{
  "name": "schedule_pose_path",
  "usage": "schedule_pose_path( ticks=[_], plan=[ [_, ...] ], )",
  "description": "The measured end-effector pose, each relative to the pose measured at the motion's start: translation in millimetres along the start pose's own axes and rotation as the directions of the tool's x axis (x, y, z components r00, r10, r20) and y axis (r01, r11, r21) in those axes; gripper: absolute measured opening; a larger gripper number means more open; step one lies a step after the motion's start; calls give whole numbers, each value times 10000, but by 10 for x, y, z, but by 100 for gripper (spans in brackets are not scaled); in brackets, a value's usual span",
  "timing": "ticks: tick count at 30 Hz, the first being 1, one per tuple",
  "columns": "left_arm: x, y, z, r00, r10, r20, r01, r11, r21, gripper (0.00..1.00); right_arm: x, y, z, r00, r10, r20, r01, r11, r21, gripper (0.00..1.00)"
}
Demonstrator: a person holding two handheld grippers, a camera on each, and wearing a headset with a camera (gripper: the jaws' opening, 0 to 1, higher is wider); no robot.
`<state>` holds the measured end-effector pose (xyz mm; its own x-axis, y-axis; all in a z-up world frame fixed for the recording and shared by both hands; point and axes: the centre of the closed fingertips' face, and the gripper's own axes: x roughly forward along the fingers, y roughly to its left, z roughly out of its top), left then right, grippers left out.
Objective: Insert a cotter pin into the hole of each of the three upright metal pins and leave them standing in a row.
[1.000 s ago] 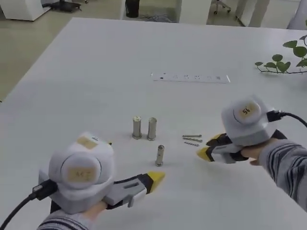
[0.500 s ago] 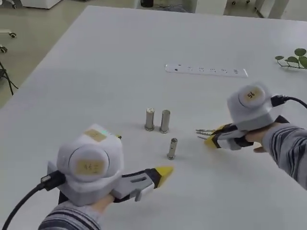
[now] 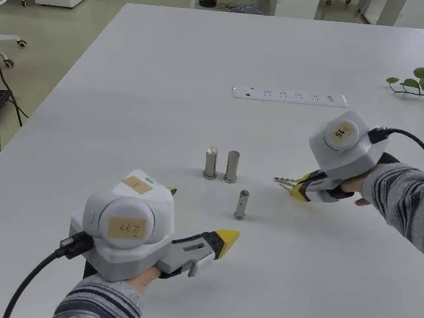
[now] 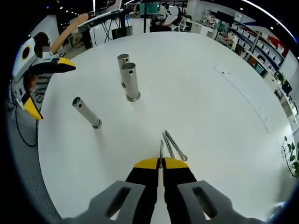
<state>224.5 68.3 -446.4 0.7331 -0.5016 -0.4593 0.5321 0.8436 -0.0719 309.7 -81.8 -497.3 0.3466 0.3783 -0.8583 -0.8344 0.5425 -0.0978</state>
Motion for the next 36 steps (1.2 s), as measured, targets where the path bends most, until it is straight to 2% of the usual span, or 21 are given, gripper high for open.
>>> schedule_pose_path(
  ticks=[8, 9, 10, 11, 12, 14, 15, 19, 24, 25, 30, 33, 36],
  plan=[
    [-14, -3, 17, 10000, -46, 3, 46, 10000, 17, 64, -5, -11, 5, 9999, -108, 132, 119, 9962, -862, 0],
    [-18, -6, 21, 10000, -50, -10, 50, 10000, 50, 63, -17, -34, 30, 9990, -316, 302, 345, 9944, -1002, 0],
    [-22, -1, 24, 10000, -26, -37, 27, 9998, 185, 63, -49, -29, 90, 9968, -407, 691, 488, 9915, -1207, 0],
    [-27, 0, 35, 10000, 25, -85, -21, 9990, 457, 61, -67, -2, 95, 9966, -304, 761, 395, 9919, -1207, 0],
    [-25, -12, 43, 10000, -10, -92, 15, 9987, 518, 61, -96, 16, 123, 9950, -304, 951, 424, 9910, -1269, 0],
    [-19, -32, 67, 9999, -106, -66, 109, 9986, 525, 59, -77, -59, 152, 9922, -400, 1176, 591, 9848, -1635, 0],
    [-14, -50, 86, 9998, -182, -36, 183, 9984, 531, 59, -104, -33, 156, 9920, -447, 1183, 655, 9819, -1778, 0],
    [7, -122, 128, 9987, -475, -182, 489, 9955, 817, 53, -236, 77, 249, 9851, -498, 1643, 915, 9621, -2567, 0],
    [36, -189, 237, 9966, -822, -72, 825, 9915, 1005, 45, -350, 246, 290, 9815, -308, 1889, 934, 9385, -3324, 0],
    [41, -203, 258, 9960, -897, -44, 897, 9908, 1016, 44, -376, 282, 296, 9809, -326, 1917, 1012, 9274, -3602, 0],
    [74, -291, 334, 9912, -1320, -7, 1316, 9877, 844, 37, -456, 451, 302, 9805, -197, 1955, 1043, 8954, -4329, 0],
    [78, -348, 345, 9878, -1560, -23, 1558, 9856, 653, 32, -493, 545, 309, 9796, -89, 2008, 1006, 8867, -4513, 0],
    [86, -384, 346, 9862, -1654, -63, 1655, 9846, 569, 31, -532, 657, 331, 9776, 4, 2107, 1048, 8666, -4878, 0]
  ],
)
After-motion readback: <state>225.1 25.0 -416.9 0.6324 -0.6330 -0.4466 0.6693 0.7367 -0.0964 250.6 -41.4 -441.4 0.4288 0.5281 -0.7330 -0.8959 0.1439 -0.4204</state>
